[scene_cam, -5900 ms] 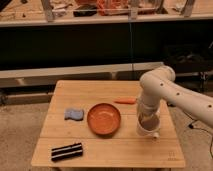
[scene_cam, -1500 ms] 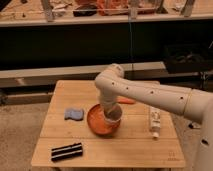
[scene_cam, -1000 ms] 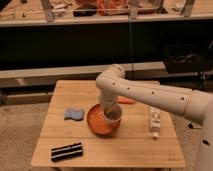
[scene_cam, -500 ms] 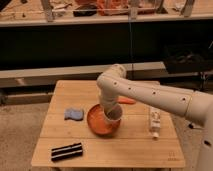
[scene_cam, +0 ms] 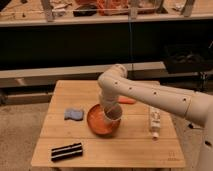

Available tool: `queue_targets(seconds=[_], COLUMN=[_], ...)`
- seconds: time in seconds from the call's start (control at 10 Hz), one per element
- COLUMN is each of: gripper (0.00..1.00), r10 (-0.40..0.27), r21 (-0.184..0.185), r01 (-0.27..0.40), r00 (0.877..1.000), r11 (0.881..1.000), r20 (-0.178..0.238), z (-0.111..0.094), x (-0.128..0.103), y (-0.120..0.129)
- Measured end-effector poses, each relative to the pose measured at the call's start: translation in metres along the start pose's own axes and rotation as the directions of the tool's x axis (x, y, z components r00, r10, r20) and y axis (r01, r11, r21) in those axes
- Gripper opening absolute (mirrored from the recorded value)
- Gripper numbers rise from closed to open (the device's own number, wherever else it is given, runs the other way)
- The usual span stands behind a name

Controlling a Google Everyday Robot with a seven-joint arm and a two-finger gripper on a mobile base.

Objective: Place the ceramic cup in the ceramic bowl

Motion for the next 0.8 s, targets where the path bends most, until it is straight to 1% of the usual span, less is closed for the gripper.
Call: queue_targets(seconds=[0.8], gripper=[0.05], r10=[-0.039], r21=[0.023], r01=[0.039], r00=[0.999], r11=[0.999], r20=[0.023], z=[0.0035], x=[0.0009], y=[-0.0025])
